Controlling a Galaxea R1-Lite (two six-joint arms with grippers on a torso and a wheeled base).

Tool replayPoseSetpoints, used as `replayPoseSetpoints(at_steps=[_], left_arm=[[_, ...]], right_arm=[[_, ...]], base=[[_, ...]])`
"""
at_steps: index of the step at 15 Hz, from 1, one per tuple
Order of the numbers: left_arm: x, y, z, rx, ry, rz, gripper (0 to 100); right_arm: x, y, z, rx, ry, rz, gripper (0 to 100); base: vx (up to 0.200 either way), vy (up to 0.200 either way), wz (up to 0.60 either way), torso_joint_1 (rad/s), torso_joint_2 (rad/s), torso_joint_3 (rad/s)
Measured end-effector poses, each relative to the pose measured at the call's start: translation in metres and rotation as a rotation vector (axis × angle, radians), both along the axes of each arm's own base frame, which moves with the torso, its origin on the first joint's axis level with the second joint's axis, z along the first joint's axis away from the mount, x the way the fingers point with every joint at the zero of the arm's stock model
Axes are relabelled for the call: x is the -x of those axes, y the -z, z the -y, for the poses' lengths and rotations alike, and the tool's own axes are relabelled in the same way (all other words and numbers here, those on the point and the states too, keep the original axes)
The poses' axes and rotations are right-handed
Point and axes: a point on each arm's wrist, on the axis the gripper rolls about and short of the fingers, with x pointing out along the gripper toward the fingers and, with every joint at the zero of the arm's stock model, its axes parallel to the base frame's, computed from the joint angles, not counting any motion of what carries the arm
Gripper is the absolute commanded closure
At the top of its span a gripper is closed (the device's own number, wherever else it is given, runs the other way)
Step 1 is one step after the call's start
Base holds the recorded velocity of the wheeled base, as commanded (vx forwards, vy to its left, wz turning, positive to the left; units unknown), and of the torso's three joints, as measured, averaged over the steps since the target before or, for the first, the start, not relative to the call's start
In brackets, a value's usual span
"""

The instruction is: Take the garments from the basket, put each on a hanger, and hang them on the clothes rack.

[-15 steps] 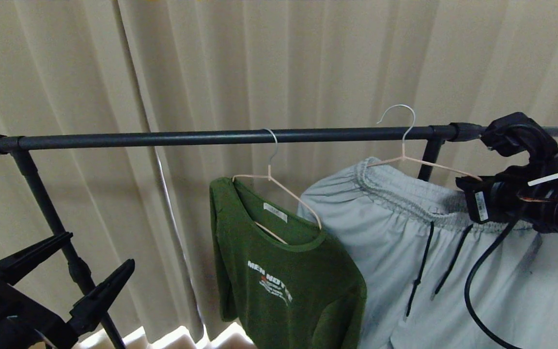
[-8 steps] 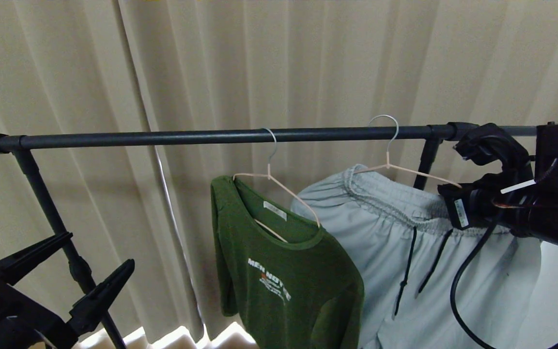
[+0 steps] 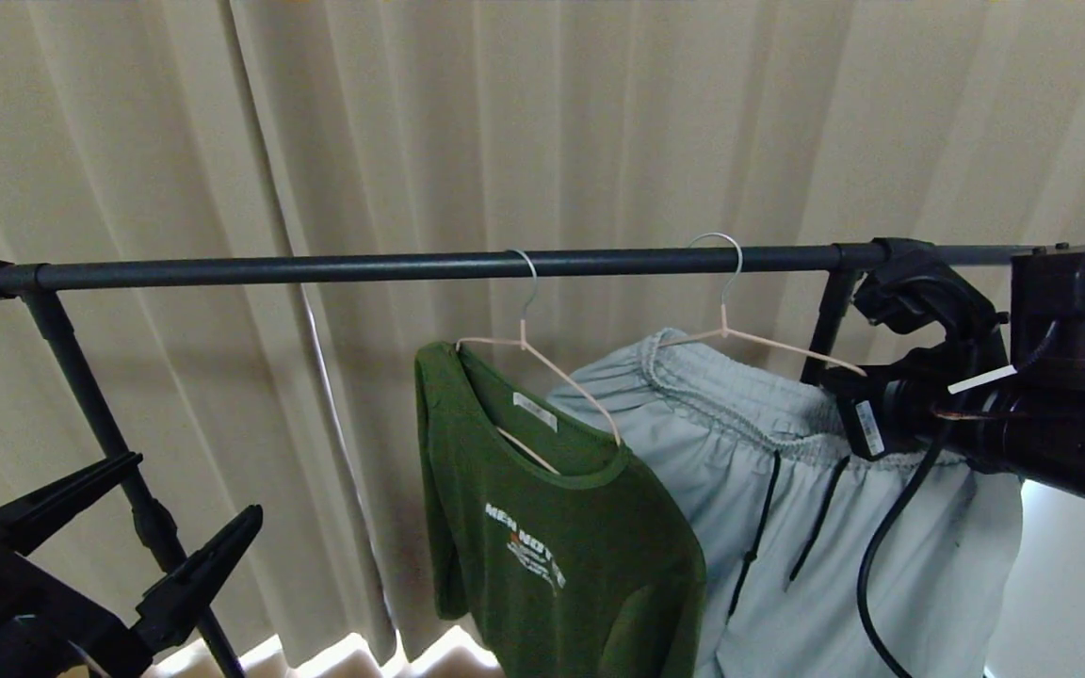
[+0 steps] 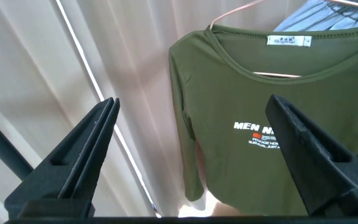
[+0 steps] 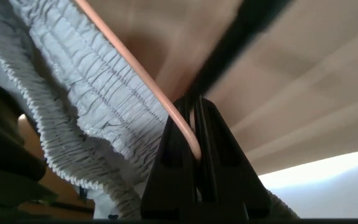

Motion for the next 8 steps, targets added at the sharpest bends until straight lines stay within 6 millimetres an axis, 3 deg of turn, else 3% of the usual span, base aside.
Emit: replayPoseSetpoints(at_steps=[1, 8], left_arm=[[0.0002, 0.0005, -0.0001, -0.001, 0.0, -0.002, 0], [0.0004, 0.001, -0.0001, -0.001, 0.0, -0.004, 0]], right_arm=[[0.001, 0.0005, -0.0016, 0.001, -0.007, -0.002, 0], [0.0063, 0.0038, -0.0027, -0.051, -0.032, 0.089, 0]], base=[[0.0, 0.0, 0.0, 0.0, 0.0, 0.0], [0.0, 0.0, 0.0, 0.0, 0.0, 0.0]])
